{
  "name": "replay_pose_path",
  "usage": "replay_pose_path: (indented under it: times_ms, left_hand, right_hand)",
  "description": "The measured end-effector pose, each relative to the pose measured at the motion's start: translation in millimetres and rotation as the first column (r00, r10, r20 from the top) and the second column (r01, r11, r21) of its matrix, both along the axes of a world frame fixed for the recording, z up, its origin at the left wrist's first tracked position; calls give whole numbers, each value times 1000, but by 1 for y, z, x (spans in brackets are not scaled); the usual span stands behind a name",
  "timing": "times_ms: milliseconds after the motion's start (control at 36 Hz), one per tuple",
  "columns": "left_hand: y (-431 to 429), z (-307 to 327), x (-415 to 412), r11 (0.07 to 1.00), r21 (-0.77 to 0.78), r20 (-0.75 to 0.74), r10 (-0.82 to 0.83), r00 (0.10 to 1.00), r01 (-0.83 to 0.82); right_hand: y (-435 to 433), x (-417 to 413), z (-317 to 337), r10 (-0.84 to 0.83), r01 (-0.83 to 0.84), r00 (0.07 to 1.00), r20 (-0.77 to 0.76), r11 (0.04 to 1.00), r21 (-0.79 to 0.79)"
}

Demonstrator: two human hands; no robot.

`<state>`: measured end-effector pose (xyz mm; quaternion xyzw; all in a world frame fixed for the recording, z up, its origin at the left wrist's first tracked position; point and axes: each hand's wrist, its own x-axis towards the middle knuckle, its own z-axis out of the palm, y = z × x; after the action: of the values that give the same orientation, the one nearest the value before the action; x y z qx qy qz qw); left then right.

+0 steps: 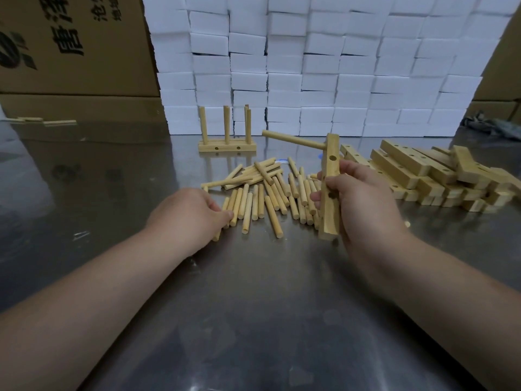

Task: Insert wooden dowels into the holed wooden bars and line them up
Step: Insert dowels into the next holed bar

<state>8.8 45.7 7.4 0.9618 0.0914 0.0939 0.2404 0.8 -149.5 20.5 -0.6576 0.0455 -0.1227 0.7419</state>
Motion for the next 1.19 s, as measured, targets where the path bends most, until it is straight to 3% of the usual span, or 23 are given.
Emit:
replay_pose_path:
  times_ms: [111, 472, 556, 639, 750, 806, 945, 1056, 1195]
  left_hand:
    - [0, 0, -1, 994, 101, 53, -45, 998, 39]
    - [-5, 7, -8, 987, 154, -53, -36, 998, 44]
    - [-5, 6, -8, 975, 223, 28, -8, 1000, 1]
    - [-4, 9, -9, 984, 176, 201, -3, 980, -33]
    - [-5, 9, -14, 987, 106, 490, -155, 858, 117]
    - [-9, 10, -19, 969, 65, 552, -235, 800, 240]
    - [-15, 9, -27, 869, 45, 572, -427, 700, 493]
    - [-17, 8, -29, 842, 58, 598, -460, 656, 537]
    - [-19, 10, -31, 851, 79, 575, -464, 673, 519]
  right_hand:
    - [-1, -2, 0, 3, -3, 1000, 13, 1000, -25]
    - [1, -7, 1, 77, -77, 995, 68, 997, -1]
    - [1, -9, 2, 80, -80, 994, 70, 997, -3]
    - [-1, -7, 2, 59, -58, 996, 64, 998, -28]
    - [1, -9, 3, 56, -54, 995, 84, 998, -33]
    - [2, -10, 3, 70, -67, 994, 88, 997, -37]
    - [8, -15, 5, 145, -142, 984, 105, 989, -37]
    - [12, -19, 4, 247, -243, 962, 115, 969, -44]
    - [14, -21, 3, 286, -282, 950, 128, 958, -50]
